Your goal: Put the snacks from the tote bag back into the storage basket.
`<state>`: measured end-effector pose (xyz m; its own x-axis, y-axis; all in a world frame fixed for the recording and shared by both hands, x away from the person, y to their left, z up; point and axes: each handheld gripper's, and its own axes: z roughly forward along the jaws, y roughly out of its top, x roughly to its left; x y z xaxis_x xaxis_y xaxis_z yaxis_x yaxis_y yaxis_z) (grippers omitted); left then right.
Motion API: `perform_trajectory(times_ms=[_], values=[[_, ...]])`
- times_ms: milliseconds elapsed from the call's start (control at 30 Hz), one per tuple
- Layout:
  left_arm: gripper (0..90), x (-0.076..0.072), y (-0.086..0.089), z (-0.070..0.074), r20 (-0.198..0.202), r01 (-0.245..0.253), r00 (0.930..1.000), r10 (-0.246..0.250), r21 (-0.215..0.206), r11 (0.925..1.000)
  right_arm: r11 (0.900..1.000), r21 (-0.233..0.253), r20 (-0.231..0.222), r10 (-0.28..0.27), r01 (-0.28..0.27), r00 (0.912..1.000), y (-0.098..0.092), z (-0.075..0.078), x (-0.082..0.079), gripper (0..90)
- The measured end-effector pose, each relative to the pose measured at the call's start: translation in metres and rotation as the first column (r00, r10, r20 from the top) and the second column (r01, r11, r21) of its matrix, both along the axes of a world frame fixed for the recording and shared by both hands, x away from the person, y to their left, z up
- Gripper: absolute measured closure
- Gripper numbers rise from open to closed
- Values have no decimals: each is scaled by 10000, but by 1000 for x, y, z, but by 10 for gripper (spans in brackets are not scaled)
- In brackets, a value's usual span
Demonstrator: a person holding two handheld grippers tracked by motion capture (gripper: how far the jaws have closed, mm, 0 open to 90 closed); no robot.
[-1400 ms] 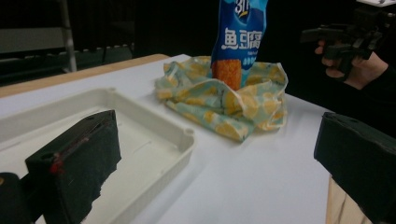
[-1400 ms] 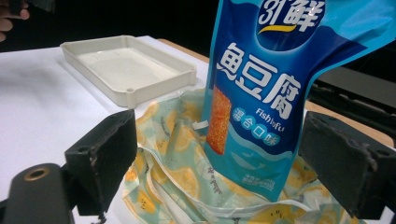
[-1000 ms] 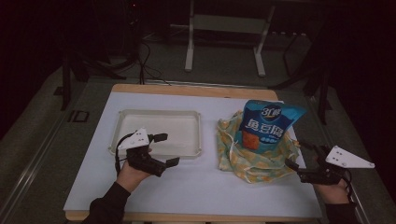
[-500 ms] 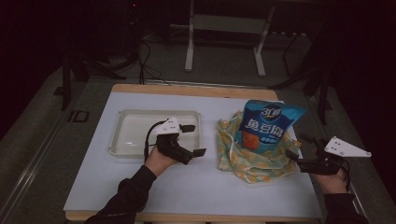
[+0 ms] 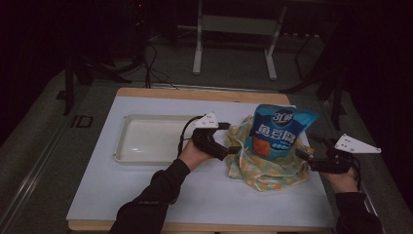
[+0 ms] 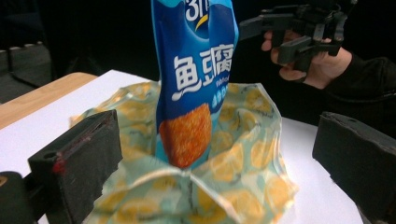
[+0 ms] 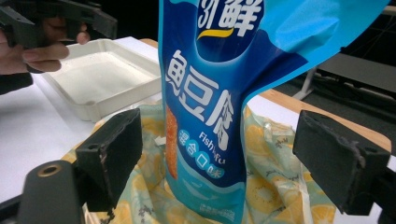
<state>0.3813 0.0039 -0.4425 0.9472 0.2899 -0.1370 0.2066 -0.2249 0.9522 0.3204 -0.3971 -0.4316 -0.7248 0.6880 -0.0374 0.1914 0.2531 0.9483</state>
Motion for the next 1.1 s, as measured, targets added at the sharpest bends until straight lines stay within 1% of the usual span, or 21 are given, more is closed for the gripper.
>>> perform_trajectory(times_ms=[33, 133, 233, 300, 433, 500, 533, 600, 667, 733, 767, 833, 867, 900, 933, 967, 1000, 1033, 1067, 1100], values=[[19, 3, -5, 0, 20, 33, 10000, -33, 11, 10000, 10000, -49, 2, -9, 9, 10000, 1, -1, 2, 161], [19, 11, -16, -1, -9, 69, 10000, -69, -21, 10000, 10000, 36, -137, 4, -4, 9999, 2, -3, 9, 161], [19, 19, -27, -4, -136, 116, 9998, -117, -59, 9999, 10000, 16, -192, 36, -35, 9998, 4, -4, 14, 163], [19, 23, -33, -6, -173, 144, 9997, -143, 48, 9999, 10000, -8, -238, 81, -82, 9997, 5, -6, 17, 187], [19, 31, -44, -9, -186, -80, 9998, 85, 272, 9996, 9999, -99, -337, 110, -114, 9994, 8, -9, 23, 187], [69, 34, -48, -10, -239, -54, 9997, 59, 201, 9998, 9999, -95, -351, 137, -140, 9993, 9, -11, 25, 189], [69, 35, -52, -10, -230, -95, 9997, 103, 320, 9994, 9999, -77, -389, 148, -152, 9991, 10, -12, 27, 200], [76, 37, -57, -12, -205, -48, 9998, 56, 396, 9992, 9999, -55, -394, 160, -162, 9991, 12, -13, 30, 211], [139, 38, -59, -13, -74, -135, 9999, 137, 283, 9995, 9998, -110, -469, 181, -187, 9987, 14, -13, 32, 229], [176, 40, -62, -13, -10, -209, 9998, 209, 397, 9990, 9998, -129, -542, 150, -157, 9984, 16, -14, 34, 239], [222, 41, -64, -13, -36, -275, 9996, 276, 383, 9989, 9997, -157, -584, 157, -166, 9982, 17, -14, 35, 245], [227, 43, -68, -13, -173, -383, 9991, 391, 475, 9981, 9996, -203, -597, 180, -193, 9981, 19, -15, 37, 261], [248, 43, -70, -14, -207, -352, 9991, 363, 478, 9982, 9996, -215, -595, 160, -173, 9981, 20, -16, 38, 262], [273, 44, -71, -14, -162, -388, 9991, 397, 538, 9978, 9996, -216, -616, 147, -160, 9980, 21, -16, 39, 266], [307, 44, -72, -15, -199, -294, 9993, 304, 480, 9984, 9996, -220, -629, 151, -165, 9979, 21, -17, 40, 300], [322, 44, -74, -15, -200, -293, 9993, 302, 446, 9986, 9996, -253, -594, 144, -159, 9981, 22, -17, 40, 316], [366, 45, -75, -15, -249, -200, 9995, 210, 417, 9989, 9997, -231, -601, 98, -112, 9981, 22, -18, 41, 344], [411, 45, -76, -15, -247, -139, 9996, 148, 360, 9993, 9998, -197, -629, 52, -64, 9980, 22, -18, 42, 373], [445, 46, -78, -14, -161, -230, 9996, 237, 400, 9989, 9999, -155, -634, 43, -53, 9980, 22, -18, 43, 406], [468, 46, -79, -14, -173, -133, 9998, 140, 390, 9991, 10000, -67, -665, 31, -36, 9978, 21, -19, 43, 431]])
